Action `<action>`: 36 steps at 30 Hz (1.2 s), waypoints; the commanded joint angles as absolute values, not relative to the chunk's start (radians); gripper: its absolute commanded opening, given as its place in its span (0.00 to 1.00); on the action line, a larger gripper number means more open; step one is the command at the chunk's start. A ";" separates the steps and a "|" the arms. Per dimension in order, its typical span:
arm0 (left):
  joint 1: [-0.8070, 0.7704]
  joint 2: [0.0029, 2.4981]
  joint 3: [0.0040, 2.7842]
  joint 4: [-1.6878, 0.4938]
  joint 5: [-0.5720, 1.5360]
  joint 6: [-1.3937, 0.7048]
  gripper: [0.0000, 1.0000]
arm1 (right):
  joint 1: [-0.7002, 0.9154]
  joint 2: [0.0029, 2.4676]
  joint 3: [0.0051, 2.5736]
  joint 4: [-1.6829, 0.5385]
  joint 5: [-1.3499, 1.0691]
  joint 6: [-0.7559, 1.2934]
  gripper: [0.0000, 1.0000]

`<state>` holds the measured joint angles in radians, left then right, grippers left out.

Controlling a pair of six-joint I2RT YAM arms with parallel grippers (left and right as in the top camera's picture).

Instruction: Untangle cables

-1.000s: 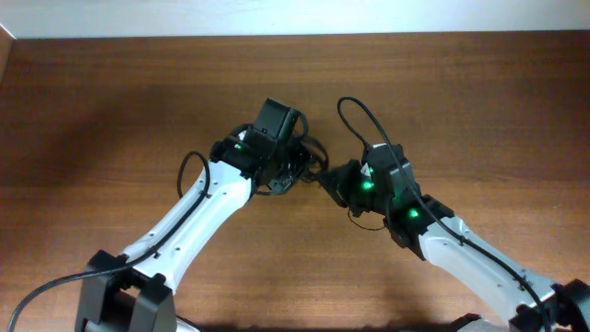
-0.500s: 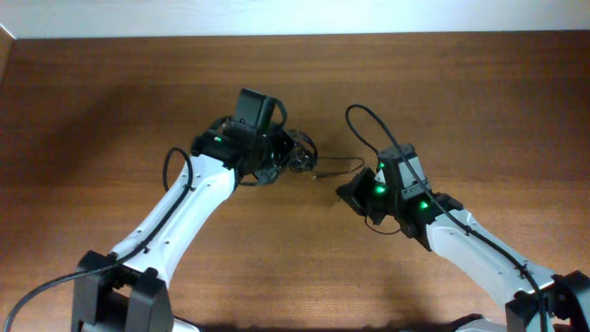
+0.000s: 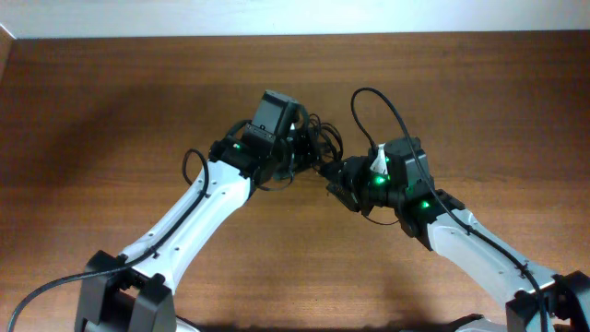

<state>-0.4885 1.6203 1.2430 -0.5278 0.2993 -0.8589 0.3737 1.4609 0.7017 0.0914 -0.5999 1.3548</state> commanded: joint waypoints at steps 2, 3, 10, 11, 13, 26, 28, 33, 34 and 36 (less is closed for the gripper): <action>-0.495 1.600 1.262 -0.527 0.395 -0.836 0.00 | 0.366 1.466 0.706 0.096 -0.461 1.427 0.44; -0.495 1.600 1.262 -0.532 0.428 -0.835 0.00 | 0.363 1.466 0.706 0.118 -0.458 1.430 0.44; -0.495 1.600 1.262 -0.581 0.388 -0.774 0.00 | 0.277 1.466 0.706 0.146 -0.488 1.430 0.45; -0.495 1.600 1.262 -0.580 0.369 -0.761 0.00 | 0.256 1.466 0.706 0.147 -0.531 1.430 0.45; -0.495 1.600 1.262 -0.580 0.263 -0.761 0.00 | 0.238 1.466 0.706 0.147 -0.602 1.411 0.44; -0.375 1.600 1.262 -0.481 0.773 -0.695 0.01 | 0.236 1.466 0.706 0.041 -0.565 1.182 0.51; -0.331 1.600 1.262 -0.482 0.933 -0.601 0.00 | 0.236 1.466 0.706 0.042 -0.556 1.131 0.50; -0.303 1.600 1.262 -0.483 1.147 -0.486 0.00 | 0.236 1.466 0.706 0.041 -0.546 1.032 0.29; -0.303 1.600 1.262 -0.482 1.171 -0.475 0.00 | 0.236 1.466 0.706 0.041 -0.554 1.002 0.29; -0.303 1.600 1.262 -0.488 1.174 -0.440 0.00 | 0.234 1.466 0.706 0.042 -0.567 0.932 0.40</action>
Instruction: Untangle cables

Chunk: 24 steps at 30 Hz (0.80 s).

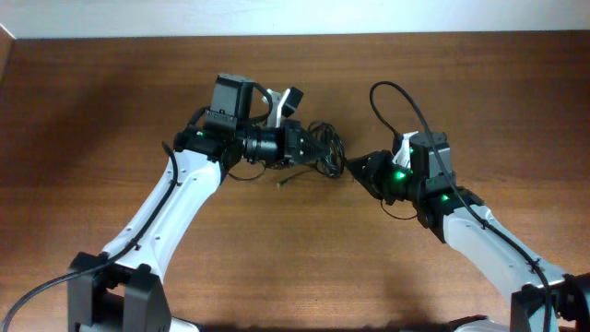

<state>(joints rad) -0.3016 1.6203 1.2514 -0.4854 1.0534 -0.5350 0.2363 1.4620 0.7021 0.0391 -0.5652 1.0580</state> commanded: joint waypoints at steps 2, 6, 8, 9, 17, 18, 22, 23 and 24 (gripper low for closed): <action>-0.303 1.600 1.262 -0.514 1.170 -0.312 0.00 | 0.223 1.465 0.706 0.042 -0.573 0.815 0.55; -0.303 1.600 1.262 -0.532 1.062 -0.206 0.00 | 0.093 1.451 0.706 0.043 -0.788 0.654 0.57; -0.303 1.600 1.262 -0.530 1.050 -0.206 0.00 | 0.037 1.448 0.706 0.052 -0.917 0.586 0.57; -0.303 1.600 1.262 -0.529 1.050 -0.207 0.00 | 0.012 1.448 0.706 0.065 -0.994 0.579 0.57; -0.305 1.600 1.262 -0.471 1.077 -0.257 0.00 | 0.103 1.448 0.706 0.091 -1.047 0.584 0.57; -0.305 1.600 1.262 -0.471 1.090 -0.257 0.00 | 0.118 1.448 0.706 0.094 -1.014 0.584 0.57; -0.325 1.600 1.262 -0.471 1.129 -0.255 0.00 | 0.163 1.448 0.706 0.121 -0.879 0.582 0.56; -0.327 1.600 1.262 -0.471 1.129 -0.251 0.00 | 0.160 1.446 0.706 0.141 -0.889 0.583 0.56; -0.327 1.600 1.262 -0.471 1.124 -0.242 0.00 | 0.151 1.439 0.706 0.150 -0.910 0.583 0.56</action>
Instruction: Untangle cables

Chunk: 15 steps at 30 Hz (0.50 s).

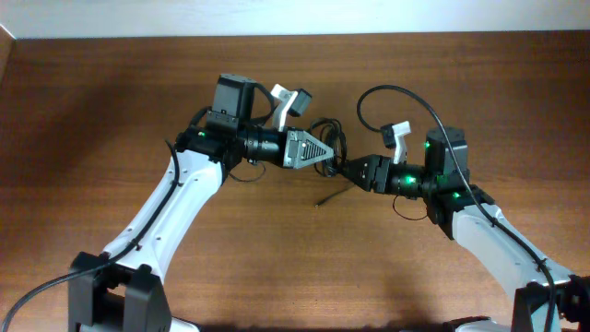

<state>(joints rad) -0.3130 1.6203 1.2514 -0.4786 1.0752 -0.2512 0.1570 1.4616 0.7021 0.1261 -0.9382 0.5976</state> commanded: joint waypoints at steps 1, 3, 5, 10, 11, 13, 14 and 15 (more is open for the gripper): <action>-0.327 1.600 1.262 -0.471 1.090 -0.241 0.00 | 0.140 1.422 0.706 0.143 -0.933 0.578 0.57; -0.327 1.600 1.262 -0.471 1.023 -0.242 0.00 | 0.109 1.371 0.706 0.087 -0.951 0.534 0.58; -0.326 1.600 1.262 -0.470 0.963 -0.243 0.00 | 0.073 1.296 0.706 -0.001 -0.949 0.448 0.61; -0.326 1.600 1.262 -0.458 1.032 -0.275 0.00 | 0.017 1.161 0.706 -0.087 -0.894 0.198 0.77; -0.326 1.600 1.262 -0.447 1.096 -0.275 0.00 | 0.027 1.172 0.706 -0.087 -0.838 0.165 0.77; -0.326 1.600 1.262 -0.395 1.229 -0.275 0.00 | 0.043 1.199 0.706 -0.087 -0.831 0.160 0.77; -0.326 1.600 1.262 -0.372 1.267 -0.275 0.00 | 0.049 1.211 0.706 -0.088 -0.814 0.160 0.76; -0.326 1.600 1.262 -0.356 1.289 -0.275 0.00 | 0.055 1.225 0.706 -0.088 -0.789 0.161 0.76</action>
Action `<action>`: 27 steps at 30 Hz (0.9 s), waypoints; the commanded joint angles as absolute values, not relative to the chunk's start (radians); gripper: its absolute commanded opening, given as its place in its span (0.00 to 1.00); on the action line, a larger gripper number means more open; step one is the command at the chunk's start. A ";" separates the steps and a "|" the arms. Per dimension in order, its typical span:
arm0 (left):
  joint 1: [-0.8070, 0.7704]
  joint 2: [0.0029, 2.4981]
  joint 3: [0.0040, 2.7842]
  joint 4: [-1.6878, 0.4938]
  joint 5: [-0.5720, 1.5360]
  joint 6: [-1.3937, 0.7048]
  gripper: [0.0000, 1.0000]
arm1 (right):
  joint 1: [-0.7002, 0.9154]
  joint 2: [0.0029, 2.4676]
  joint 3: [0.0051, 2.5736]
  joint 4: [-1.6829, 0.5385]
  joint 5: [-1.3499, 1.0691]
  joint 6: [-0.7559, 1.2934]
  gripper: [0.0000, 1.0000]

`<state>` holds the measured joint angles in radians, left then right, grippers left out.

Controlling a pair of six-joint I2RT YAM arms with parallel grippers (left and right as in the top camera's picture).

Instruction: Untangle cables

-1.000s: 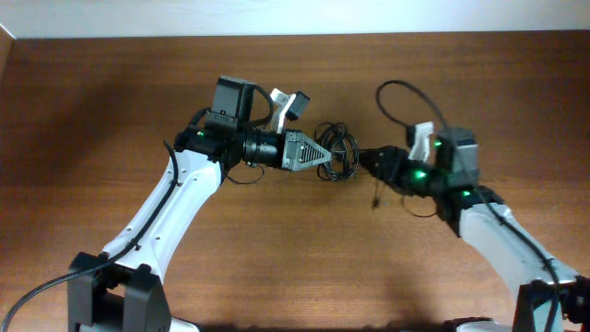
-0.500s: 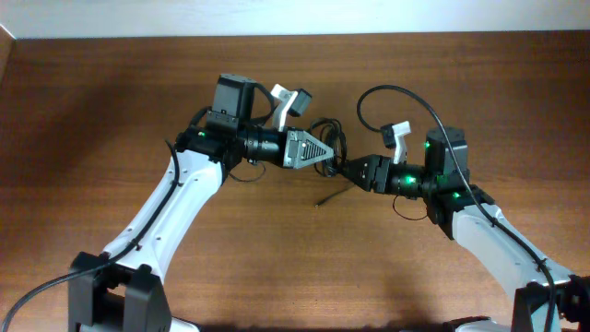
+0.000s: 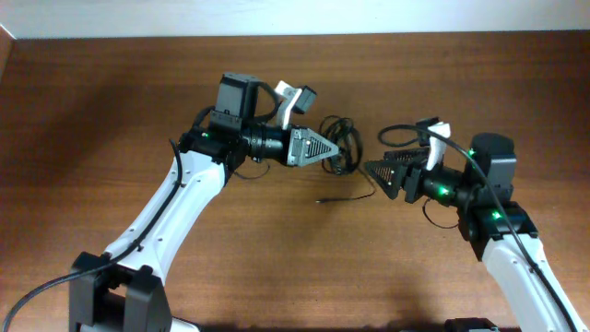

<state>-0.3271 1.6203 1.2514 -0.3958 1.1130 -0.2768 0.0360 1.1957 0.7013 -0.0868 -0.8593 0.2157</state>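
Observation:
The tangle of black cables (image 3: 343,145) hangs at the table's middle, just off the tip of my left gripper (image 3: 332,151), which points right and is shut on it. My right gripper (image 3: 369,169) points left, a short way right of the tangle. It looks shut on a thin black strand (image 3: 348,195) that sags from its tip toward the table. The strand's free end (image 3: 319,199) lies on the wood below the tangle. Another black loop (image 3: 398,135) arcs over the right wrist.
The brown wooden table (image 3: 111,111) stretches out on all sides. A pale wall edge (image 3: 295,17) runs along the back. Both white arms reach in from the front corners.
My right gripper has drawn back to the right, widening the gap to the tangle. The thin strand is now stretched longer between it and the table. The left gripper has hardly moved.
At first both grippers were pressed together on the tangle at mid-table. Then the left wrist had turned, holding the bundle, with the right gripper at its right edge. Later a strand end lay on the wood, and now the grippers stand farther apart.

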 commanded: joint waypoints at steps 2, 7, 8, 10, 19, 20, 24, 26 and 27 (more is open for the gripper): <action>-0.327 1.600 1.262 -0.341 1.302 -0.275 0.00 | 0.070 1.250 0.706 -0.070 -0.776 0.161 0.76; -0.342 1.600 1.262 -0.341 1.305 -0.274 0.00 | 0.115 1.250 0.706 0.026 -0.782 0.197 0.75; -0.350 1.600 1.262 -0.341 1.305 -0.274 0.00 | 0.128 1.250 0.706 0.041 -0.791 0.199 0.74; -0.363 1.600 1.262 -0.341 1.302 -0.274 0.00 | 0.155 1.250 0.706 0.049 -0.789 0.199 0.70; -0.336 1.600 1.261 -0.357 1.262 -0.203 0.00 | 0.073 1.253 0.706 0.043 -0.954 0.248 0.04; -0.331 1.600 1.261 -0.381 1.190 -0.203 0.00 | 0.045 1.251 0.706 0.048 -1.014 0.287 0.04; -0.341 1.601 1.261 -0.524 0.815 -0.208 0.03 | -0.013 1.250 0.706 0.094 -1.246 0.358 0.04; -0.342 1.601 1.261 -0.557 0.753 -0.233 0.11 | -0.014 1.250 0.706 0.095 -1.238 0.356 0.04; -0.342 1.601 1.261 -0.572 0.714 -0.288 0.42 | -0.014 1.250 0.706 0.094 -1.210 0.356 0.04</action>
